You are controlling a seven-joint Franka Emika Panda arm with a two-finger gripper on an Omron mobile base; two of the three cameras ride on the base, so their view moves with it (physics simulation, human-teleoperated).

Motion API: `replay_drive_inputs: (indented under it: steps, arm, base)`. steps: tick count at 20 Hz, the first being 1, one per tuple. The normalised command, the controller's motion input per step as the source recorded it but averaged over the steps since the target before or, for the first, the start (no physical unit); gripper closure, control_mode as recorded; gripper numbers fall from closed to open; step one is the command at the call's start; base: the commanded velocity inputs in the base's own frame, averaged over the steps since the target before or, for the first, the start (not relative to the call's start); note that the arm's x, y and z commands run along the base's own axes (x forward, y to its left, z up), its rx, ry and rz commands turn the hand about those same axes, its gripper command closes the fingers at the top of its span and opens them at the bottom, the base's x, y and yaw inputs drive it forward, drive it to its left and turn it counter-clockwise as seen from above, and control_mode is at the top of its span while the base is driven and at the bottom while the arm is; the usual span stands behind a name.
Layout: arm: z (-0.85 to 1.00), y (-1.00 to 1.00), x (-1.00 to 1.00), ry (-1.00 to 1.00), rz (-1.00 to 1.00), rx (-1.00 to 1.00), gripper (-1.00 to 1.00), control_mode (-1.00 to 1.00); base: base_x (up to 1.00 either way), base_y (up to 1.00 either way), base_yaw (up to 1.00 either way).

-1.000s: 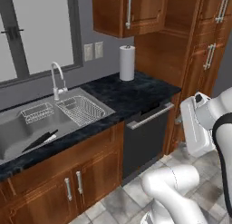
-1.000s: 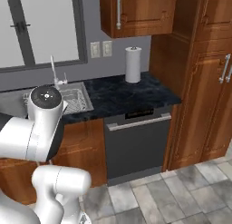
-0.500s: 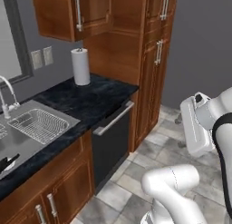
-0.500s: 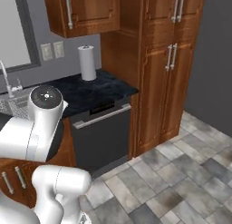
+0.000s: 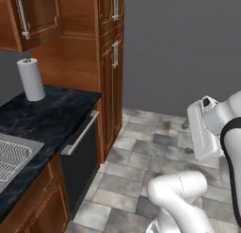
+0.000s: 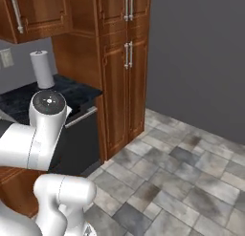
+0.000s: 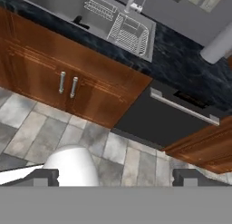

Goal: Move the pot and pan from the stove into the sink.

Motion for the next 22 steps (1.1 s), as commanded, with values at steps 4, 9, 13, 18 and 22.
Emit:
replay_drive_inputs:
  steps: [4,9,13,18,22]
  arm:
    - [0.00,0.00,0.00,0.00,0.00,0.00,-1.00,1.00]
    - [0.00,0.00,0.00,0.00,0.00,0.00,-1.00,1.00]
    - [0.00,0.00,0.00,0.00,0.00,0.00,-1.00,1.00]
    - [0.00,0.00,0.00,0.00,0.00,0.00,-1.00,1.00]
    - [0.00,0.00,0.00,0.00,0.00,0.00,-1.00,1.00]
  base:
    - [0.00,-0.09,-0.50]
    - [0.00,-0.09,-0.50]
    - [0.00,-0.09,-0.50]
    - [0.00,-0.09,-0.50]
    - [0.00,-0.09,-0.50]
